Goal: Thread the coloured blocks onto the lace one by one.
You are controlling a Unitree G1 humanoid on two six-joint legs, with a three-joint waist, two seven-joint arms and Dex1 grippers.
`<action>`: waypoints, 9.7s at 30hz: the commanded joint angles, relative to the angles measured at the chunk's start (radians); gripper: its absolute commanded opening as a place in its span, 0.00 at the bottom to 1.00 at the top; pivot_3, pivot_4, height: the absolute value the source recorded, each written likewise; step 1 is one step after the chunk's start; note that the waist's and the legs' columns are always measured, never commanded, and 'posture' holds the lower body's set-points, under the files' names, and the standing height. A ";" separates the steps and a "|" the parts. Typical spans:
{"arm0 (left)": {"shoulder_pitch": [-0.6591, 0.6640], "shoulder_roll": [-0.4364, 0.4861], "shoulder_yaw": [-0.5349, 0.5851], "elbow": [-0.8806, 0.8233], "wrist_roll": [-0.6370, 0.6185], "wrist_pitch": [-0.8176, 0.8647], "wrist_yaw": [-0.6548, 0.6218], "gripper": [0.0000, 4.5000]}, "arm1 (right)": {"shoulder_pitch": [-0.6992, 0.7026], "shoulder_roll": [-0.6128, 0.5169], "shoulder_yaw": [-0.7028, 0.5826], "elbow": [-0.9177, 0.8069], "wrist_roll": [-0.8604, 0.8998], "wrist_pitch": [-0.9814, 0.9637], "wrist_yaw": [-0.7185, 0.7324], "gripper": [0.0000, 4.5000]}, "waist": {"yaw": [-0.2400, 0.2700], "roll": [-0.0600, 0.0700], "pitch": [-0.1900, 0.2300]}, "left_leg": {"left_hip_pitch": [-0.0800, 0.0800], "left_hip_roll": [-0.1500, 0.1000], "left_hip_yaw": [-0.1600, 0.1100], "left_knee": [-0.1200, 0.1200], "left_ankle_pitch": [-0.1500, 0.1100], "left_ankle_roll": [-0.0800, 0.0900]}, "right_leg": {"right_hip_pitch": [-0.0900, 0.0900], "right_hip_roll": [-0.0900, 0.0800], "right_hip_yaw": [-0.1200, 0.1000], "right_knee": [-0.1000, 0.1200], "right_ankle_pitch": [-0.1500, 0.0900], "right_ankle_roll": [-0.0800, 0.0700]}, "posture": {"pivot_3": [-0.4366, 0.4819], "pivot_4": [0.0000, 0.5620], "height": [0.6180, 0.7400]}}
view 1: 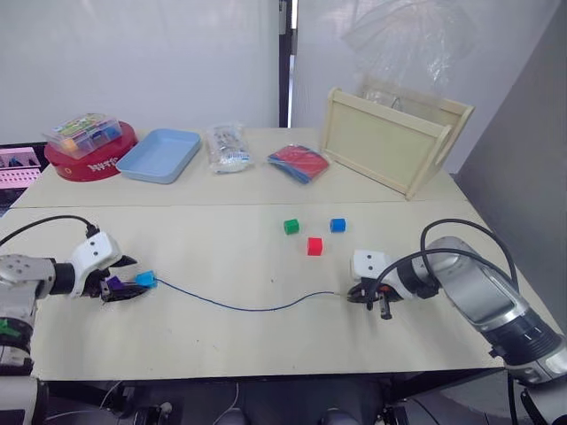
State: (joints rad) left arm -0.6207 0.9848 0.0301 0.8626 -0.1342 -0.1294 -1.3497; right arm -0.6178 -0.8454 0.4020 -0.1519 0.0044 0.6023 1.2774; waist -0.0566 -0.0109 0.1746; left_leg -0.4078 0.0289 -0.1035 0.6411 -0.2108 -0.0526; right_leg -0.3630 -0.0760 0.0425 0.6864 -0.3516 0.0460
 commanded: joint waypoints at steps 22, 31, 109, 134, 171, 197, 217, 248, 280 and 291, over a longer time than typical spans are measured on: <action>-0.051 -0.680 -0.325 -0.428 -0.104 0.166 -0.096 0.99 | -0.037 0.053 0.045 -0.113 0.019 0.105 -0.016 0.00 | -0.003 0.000 0.000 | -0.002 -0.001 0.000 0.003 0.001 -0.001 | -0.001 0.000 0.001 0.000 0.000 0.000 | 0.48 0.27 1.00; 0.008 -0.714 -0.355 -0.383 -0.037 0.133 -0.035 0.69 | -0.009 0.046 0.041 -0.141 0.033 0.151 -0.048 0.00 | 0.009 0.000 0.000 | -0.002 -0.001 0.000 0.004 0.001 -0.001 | 0.000 -0.001 0.001 0.000 0.000 0.000 | 0.48 0.27 1.00; 0.108 -0.645 -0.290 -0.647 -0.063 0.262 0.132 0.00 | -0.224 0.601 -0.457 0.765 0.100 -0.290 -0.899 1.00 | -0.008 0.001 -0.001 | 0.003 -0.001 0.000 0.001 0.001 -0.001 | 0.006 -0.001 0.001 -0.002 0.000 0.000 | 0.48 0.27 1.00; 0.027 -0.681 -0.294 -0.540 -0.066 0.205 0.134 0.00 | 0.211 0.526 -0.527 0.060 0.252 -0.037 -0.882 0.27 | 0.003 0.001 -0.001 | 0.002 -0.002 0.000 0.001 0.000 0.000 | 0.005 -0.001 0.002 -0.002 0.000 0.000 | 0.48 0.27 1.00; -0.014 -0.740 -0.301 -0.350 0.007 0.030 0.155 0.00 | 0.136 -0.169 -0.171 -0.048 0.217 -0.331 -0.013 0.99 | -0.001 0.001 0.000 | 0.003 -0.003 0.000 0.001 -0.001 0.002 | 0.007 -0.001 0.002 -0.007 0.000 0.001 | 0.48 0.27 1.00; 0.045 -0.730 -0.303 -0.473 0.011 0.090 0.209 0.00 | -0.128 -0.037 0.068 0.133 -0.170 -0.189 0.173 0.99 | 0.012 0.001 0.000 | 0.003 -0.003 0.000 0.002 0.000 0.000 | 0.007 -0.002 0.001 -0.006 0.000 0.000 | 0.48 0.27 1.00; 0.051 -0.786 -0.342 -0.533 0.002 0.146 0.204 0.00 | -0.088 -0.032 0.077 0.043 -0.181 -0.029 0.150 0.29 | 0.014 0.001 0.000 | 0.002 -0.003 0.000 0.002 0.000 0.000 | 0.007 -0.002 0.001 -0.006 0.000 0.000 | 0.48 0.27 1.00; 0.033 -0.872 -0.436 -0.469 0.081 0.098 0.287 0.00 | -0.037 -0.036 0.069 -0.022 -0.168 0.009 0.125 0.29 | 0.016 0.001 0.000 | 0.003 -0.003 0.000 0.002 0.000 0.000 | 0.008 -0.002 0.001 -0.006 0.000 0.001 | 0.48 0.27 1.00; 0.015 -0.730 -0.417 -0.560 0.096 0.200 0.235 0.59 | -0.003 0.048 0.071 -0.142 -0.081 0.222 0.049 0.29 | 0.010 0.001 0.000 | 0.004 -0.002 -0.001 0.002 0.000 0.000 | 0.008 -0.001 0.001 -0.006 0.000 0.000 | 0.48 0.27 1.00; 0.002 -0.741 -0.428 -0.524 0.100 0.197 0.232 0.11 | -0.014 0.050 0.067 -0.160 -0.056 0.245 0.039 0.29 | 0.010 0.001 0.000 | 0.004 -0.002 -0.001 0.002 0.000 0.000 | 0.008 -0.001 0.001 -0.006 0.000 0.000 | 0.48 0.27 1.00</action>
State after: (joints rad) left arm -0.6115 0.2486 -0.3930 0.3430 -0.0369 0.0823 -1.1167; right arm -0.6269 -0.8077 0.4556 -0.2860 -0.0873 0.8394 1.3138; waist -0.0465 -0.0102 0.1744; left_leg -0.4041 0.0265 -0.1041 0.6430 -0.2108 -0.0524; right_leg -0.3548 -0.0770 0.0439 0.6808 -0.3518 0.0465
